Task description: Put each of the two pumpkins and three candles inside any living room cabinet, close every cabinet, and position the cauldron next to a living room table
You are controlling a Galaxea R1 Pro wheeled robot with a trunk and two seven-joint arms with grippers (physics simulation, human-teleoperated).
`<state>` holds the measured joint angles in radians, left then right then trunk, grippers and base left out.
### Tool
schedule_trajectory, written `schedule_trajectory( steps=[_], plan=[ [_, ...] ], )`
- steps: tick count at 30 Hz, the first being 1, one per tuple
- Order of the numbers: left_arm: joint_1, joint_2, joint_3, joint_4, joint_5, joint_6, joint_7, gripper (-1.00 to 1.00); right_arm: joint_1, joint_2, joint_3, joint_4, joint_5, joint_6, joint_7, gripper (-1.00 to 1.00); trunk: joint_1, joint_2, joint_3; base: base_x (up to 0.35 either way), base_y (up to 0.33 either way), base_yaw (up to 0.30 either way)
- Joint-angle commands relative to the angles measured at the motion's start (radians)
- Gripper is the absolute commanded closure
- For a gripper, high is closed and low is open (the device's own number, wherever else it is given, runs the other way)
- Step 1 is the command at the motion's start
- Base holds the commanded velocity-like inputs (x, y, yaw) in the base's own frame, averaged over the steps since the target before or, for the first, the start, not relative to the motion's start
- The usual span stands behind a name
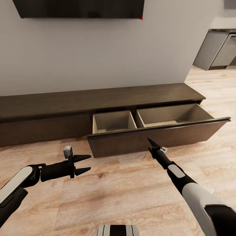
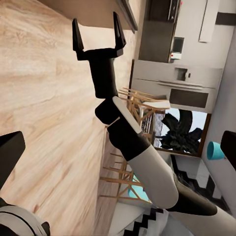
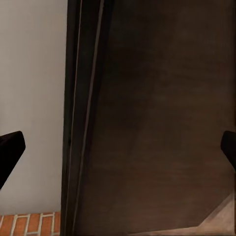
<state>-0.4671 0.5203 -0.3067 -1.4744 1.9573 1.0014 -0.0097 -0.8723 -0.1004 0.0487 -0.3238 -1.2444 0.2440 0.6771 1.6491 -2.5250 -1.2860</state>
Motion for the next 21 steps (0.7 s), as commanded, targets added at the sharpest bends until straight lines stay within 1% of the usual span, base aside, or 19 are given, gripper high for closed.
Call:
schedule_trajectory(
  steps=[1,10,15,19,21],
  plan=[
    [-0.001,0.000,-0.002,0.000,0.002,0.001,-0.001,-1.00,-0.001,-0.001,0.005,0.001,-0.010,0.006,0.000,-1.00,0.000,0.000,-0.001,-0.009,0.000,0.000],
    [-0.001,-0.002,-0.005,0.003,0.004,0.000,0.001,-1.00,0.000,-0.004,0.005,0.001,-0.003,0.009,-0.008,-1.00,-0.004,0.002,0.034,-0.002,0.000,0.000],
    [-0.001,-0.002,-0.022,0.006,0.006,-0.001,0.002,-1.00,0.001,-0.023,0.006,0.001,-0.003,0.018,-0.011,-1.00,-0.007,0.003,0.053,-0.008,0.000,0.000],
    [-0.001,-0.002,-0.025,0.005,0.006,-0.001,0.003,-1.00,0.001,-0.027,0.008,0.001,-0.004,0.036,-0.023,-1.00,-0.008,0.004,0.069,-0.217,0.000,0.000],
    [-0.001,-0.002,-0.026,0.005,0.006,-0.001,0.004,-1.00,0.001,-0.028,0.008,0.003,-0.004,0.054,-0.040,-1.00,-0.009,0.004,0.077,-0.166,0.000,0.000]
  ],
)
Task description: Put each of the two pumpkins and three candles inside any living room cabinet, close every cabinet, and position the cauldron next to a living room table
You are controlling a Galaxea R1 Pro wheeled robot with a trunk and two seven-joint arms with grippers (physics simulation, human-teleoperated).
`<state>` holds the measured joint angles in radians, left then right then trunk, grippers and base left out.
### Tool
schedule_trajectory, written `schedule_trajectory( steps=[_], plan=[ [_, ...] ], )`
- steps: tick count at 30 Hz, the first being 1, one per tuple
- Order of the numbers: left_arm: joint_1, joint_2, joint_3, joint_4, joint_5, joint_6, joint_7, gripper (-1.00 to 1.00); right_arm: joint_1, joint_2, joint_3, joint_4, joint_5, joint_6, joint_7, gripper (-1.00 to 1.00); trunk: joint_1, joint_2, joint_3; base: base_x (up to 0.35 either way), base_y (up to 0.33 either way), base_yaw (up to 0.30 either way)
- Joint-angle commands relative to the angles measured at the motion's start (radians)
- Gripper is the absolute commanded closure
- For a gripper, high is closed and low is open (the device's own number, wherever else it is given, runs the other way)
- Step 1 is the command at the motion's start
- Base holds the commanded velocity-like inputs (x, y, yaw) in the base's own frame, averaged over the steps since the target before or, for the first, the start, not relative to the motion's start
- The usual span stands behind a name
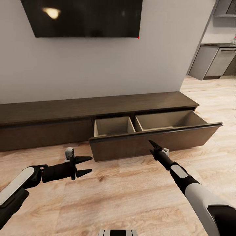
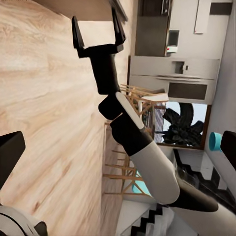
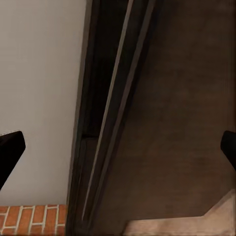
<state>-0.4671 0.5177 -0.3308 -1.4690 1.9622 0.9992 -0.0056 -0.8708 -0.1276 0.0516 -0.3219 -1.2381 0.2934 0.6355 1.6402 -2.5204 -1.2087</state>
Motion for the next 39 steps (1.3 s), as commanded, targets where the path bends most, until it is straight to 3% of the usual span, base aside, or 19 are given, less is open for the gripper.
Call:
schedule_trajectory(
  steps=[1,3,8,13,22,25,27,31,39],
  plan=[
    [-0.001,0.001,-0.001,0.000,0.001,0.001,-0.001,-1.00,-0.001,-0.001,0.006,0.001,-0.010,0.013,-0.009,-1.00,-0.001,0.000,0.003,-0.084,0.000,0.000],
    [-0.001,0.001,0.000,0.003,0.001,0.001,-0.001,-1.00,0.000,-0.001,0.007,0.001,-0.002,0.021,-0.030,-1.00,-0.002,0.000,0.011,-0.049,0.000,0.000],
    [-0.001,0.002,0.001,0.008,0.006,0.001,0.000,-1.00,0.001,0.000,0.009,0.001,0.073,0.029,-0.122,-1.00,-0.004,0.002,0.030,-0.015,0.000,0.000],
    [-0.001,0.004,-0.002,0.009,0.008,0.001,0.001,-1.00,0.001,0.000,0.010,0.011,0.094,0.053,-0.172,-1.00,-0.006,0.003,0.050,-0.002,0.000,0.000],
    [-0.001,0.008,-0.003,0.013,0.023,0.001,0.002,-1.00,0.024,-0.001,0.012,0.011,0.114,0.151,-0.182,-1.00,-0.010,0.005,0.084,0.000,0.000,0.000],
    [-0.001,0.008,-0.004,0.022,0.025,0.001,0.003,-1.00,0.029,-0.006,0.012,0.012,0.150,0.190,-0.181,-1.00,-0.012,0.006,0.096,0.000,0.000,0.000],
    [-0.001,0.007,-0.014,0.040,0.025,0.001,0.008,-1.00,0.041,-0.023,0.011,0.014,0.207,0.255,-0.178,-1.00,-0.013,0.006,0.104,0.000,0.000,0.000],
    [-0.001,0.005,-0.033,0.072,0.025,0.001,0.010,-1.00,0.054,-0.029,0.010,0.023,0.215,0.277,-0.180,-1.00,-0.014,0.007,0.119,0.000,0.000,0.000],
    [-0.002,0.004,-0.039,0.099,0.025,0.001,0.010,-1.00,0.063,-0.032,0.011,0.043,0.222,0.282,-0.182,-1.00,-0.018,0.009,0.150,0.000,0.000,0.000]
  ],
)
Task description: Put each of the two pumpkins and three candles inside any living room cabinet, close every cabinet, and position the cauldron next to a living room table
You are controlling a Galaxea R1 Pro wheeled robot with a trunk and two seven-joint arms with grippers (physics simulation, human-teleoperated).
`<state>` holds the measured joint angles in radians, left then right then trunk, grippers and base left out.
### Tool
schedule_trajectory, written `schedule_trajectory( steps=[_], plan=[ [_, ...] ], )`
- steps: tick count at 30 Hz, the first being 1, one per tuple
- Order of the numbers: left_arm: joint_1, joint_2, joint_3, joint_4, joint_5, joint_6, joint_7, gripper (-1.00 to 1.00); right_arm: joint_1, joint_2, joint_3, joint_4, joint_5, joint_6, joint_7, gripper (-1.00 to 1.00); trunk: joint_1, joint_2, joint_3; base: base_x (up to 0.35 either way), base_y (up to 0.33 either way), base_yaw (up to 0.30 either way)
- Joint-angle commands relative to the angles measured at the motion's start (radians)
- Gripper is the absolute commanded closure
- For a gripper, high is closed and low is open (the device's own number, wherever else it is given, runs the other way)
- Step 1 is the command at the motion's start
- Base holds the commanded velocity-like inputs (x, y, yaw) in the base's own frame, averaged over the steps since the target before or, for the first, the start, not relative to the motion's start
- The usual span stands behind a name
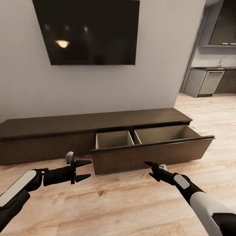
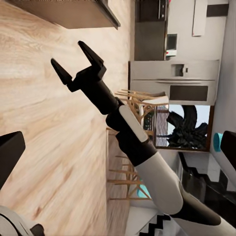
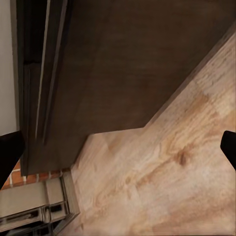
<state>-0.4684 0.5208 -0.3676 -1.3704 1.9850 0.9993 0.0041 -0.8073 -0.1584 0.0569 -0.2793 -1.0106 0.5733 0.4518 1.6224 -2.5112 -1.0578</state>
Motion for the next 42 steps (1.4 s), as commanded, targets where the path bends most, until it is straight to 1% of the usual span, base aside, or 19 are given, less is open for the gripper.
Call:
schedule_trajectory(
  steps=[1,5,8,11,13,15,18,21,28,29,31,33,34,37,42],
  plan=[
    [-0.001,0.001,-0.002,0.001,0.003,0.001,0.000,-1.00,0.001,-0.002,0.006,0.005,-0.005,0.002,0.002,-1.00,-0.001,0.000,0.003,0.000,0.000,0.000],
    [-0.001,0.001,-0.002,0.002,0.003,0.001,0.000,-1.00,0.007,-0.007,0.006,0.019,0.007,0.002,0.005,-1.00,-0.002,0.001,0.019,0.000,0.000,0.000],
    [-0.001,0.001,-0.003,0.002,0.002,0.000,0.000,-1.00,0.031,-0.013,0.006,0.023,0.054,0.000,0.010,-1.00,-0.004,0.002,0.030,0.000,0.000,0.000],
    [-0.001,0.001,-0.003,0.003,0.002,0.000,0.002,-1.00,0.049,-0.014,0.006,0.026,0.085,-0.008,0.014,-1.00,-0.005,0.002,0.042,0.000,0.000,0.000],
    [-0.001,0.001,-0.003,0.004,0.002,-0.001,0.003,-1.00,0.055,-0.015,0.006,0.028,0.093,-0.011,0.016,-1.00,-0.006,0.003,0.049,0.000,0.000,0.000],
    [-0.001,0.001,-0.004,0.009,0.001,-0.001,0.003,-1.00,0.068,-0.022,0.006,0.030,0.098,-0.012,0.016,-1.00,-0.007,0.003,0.057,0.000,0.000,0.000],
    [-0.001,0.001,-0.004,0.023,0.000,-0.001,0.003,-1.00,0.106,-0.048,0.005,0.031,0.096,-0.013,0.021,-1.00,-0.008,0.004,0.069,0.000,0.000,0.000],
    [-0.001,0.001,-0.005,0.028,0.000,-0.002,0.004,-1.00,0.129,-0.061,0.005,0.031,0.099,-0.013,0.029,-1.00,-0.010,0.005,0.080,0.000,0.000,0.000],
    [-0.001,0.000,-0.005,0.030,0.000,-0.002,0.005,-1.00,0.142,-0.067,0.007,0.067,0.104,-0.020,0.027,-1.00,-0.013,0.006,0.107,0.000,0.000,0.000],
    [-0.001,0.000,-0.006,0.030,-0.001,-0.002,0.005,-1.00,0.144,-0.067,0.009,0.078,0.124,-0.045,0.025,-1.00,-0.013,0.006,0.111,0.000,0.000,0.000],
    [-0.001,0.000,-0.008,0.030,0.000,-0.002,0.005,-1.00,0.145,-0.067,0.009,0.081,0.153,-0.057,0.025,-1.00,-0.014,0.007,0.119,0.000,0.000,0.000],
    [-0.001,0.001,-0.011,0.030,0.000,-0.002,0.005,-1.00,0.146,-0.067,0.008,0.083,0.201,-0.079,0.024,-1.00,-0.015,0.007,0.127,0.000,0.000,0.000],
    [-0.001,0.001,-0.012,0.030,0.000,-0.002,0.005,-1.00,0.146,-0.067,0.008,0.084,0.211,-0.086,0.024,-1.00,-0.015,0.008,0.131,0.000,0.000,0.000],
    [-0.001,0.001,-0.012,0.030,0.001,-0.002,0.008,-1.00,0.146,-0.067,0.008,0.084,0.224,-0.097,0.024,-1.00,-0.017,0.008,0.142,0.000,0.000,0.000],
    [-0.001,0.001,-0.011,0.042,0.001,-0.002,0.023,-1.00,0.146,-0.067,0.007,0.084,0.229,-0.103,0.024,-1.00,-0.019,0.009,0.162,0.000,0.000,0.000]
  ],
)
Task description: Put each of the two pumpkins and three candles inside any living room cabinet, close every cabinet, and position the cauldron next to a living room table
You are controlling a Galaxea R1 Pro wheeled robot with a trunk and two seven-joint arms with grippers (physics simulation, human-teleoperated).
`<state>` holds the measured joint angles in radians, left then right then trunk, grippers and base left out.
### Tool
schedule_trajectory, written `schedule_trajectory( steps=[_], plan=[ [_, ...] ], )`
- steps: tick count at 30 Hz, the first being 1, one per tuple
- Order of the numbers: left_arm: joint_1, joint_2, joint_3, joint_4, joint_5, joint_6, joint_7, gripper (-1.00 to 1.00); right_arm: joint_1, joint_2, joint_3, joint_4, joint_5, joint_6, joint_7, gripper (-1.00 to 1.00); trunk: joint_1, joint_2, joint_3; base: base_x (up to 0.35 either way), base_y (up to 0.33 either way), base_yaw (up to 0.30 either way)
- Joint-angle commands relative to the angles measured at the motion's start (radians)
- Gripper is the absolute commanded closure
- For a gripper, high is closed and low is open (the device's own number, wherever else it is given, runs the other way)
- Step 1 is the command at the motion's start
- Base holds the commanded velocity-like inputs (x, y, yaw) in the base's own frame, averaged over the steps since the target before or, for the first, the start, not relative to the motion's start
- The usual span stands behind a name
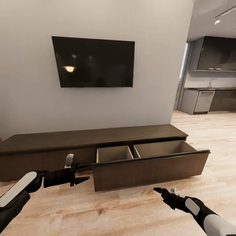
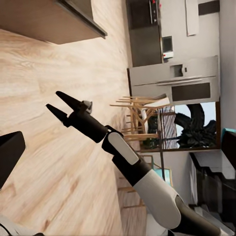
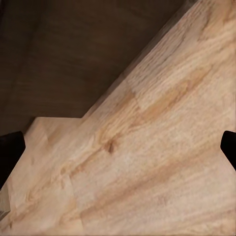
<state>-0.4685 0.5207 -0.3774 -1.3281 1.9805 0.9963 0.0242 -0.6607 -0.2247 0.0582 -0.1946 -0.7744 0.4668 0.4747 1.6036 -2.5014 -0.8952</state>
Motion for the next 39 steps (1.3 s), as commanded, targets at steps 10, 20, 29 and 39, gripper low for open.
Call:
schedule_trajectory(
  steps=[10,20,29,39],
  plan=[
    [-0.002,0.004,0.000,0.015,0.003,0.001,0.006,-1.00,0.000,-0.001,0.006,0.033,-0.007,-0.043,0.003,-1.00,-0.013,0.019,0.036,-0.001,0.000,0.000],
    [-0.002,0.004,0.001,0.014,0.001,0.001,0.007,-1.00,0.000,-0.001,0.005,0.043,-0.008,-0.073,0.002,-1.00,-0.051,0.089,0.067,-0.153,0.000,-0.197],
    [-0.002,0.004,0.002,0.014,-0.001,0.001,0.007,-1.00,0.000,-0.001,0.005,0.043,-0.006,-0.075,0.001,-1.00,-0.086,0.152,0.095,-0.183,0.000,-0.272],
    [-0.002,0.003,0.002,0.014,0.001,0.001,0.007,-1.00,0.000,-0.001,0.006,0.043,-0.006,-0.077,-0.001,-1.00,-0.124,0.222,0.130,-0.026,0.000,-0.272]
  ],
)
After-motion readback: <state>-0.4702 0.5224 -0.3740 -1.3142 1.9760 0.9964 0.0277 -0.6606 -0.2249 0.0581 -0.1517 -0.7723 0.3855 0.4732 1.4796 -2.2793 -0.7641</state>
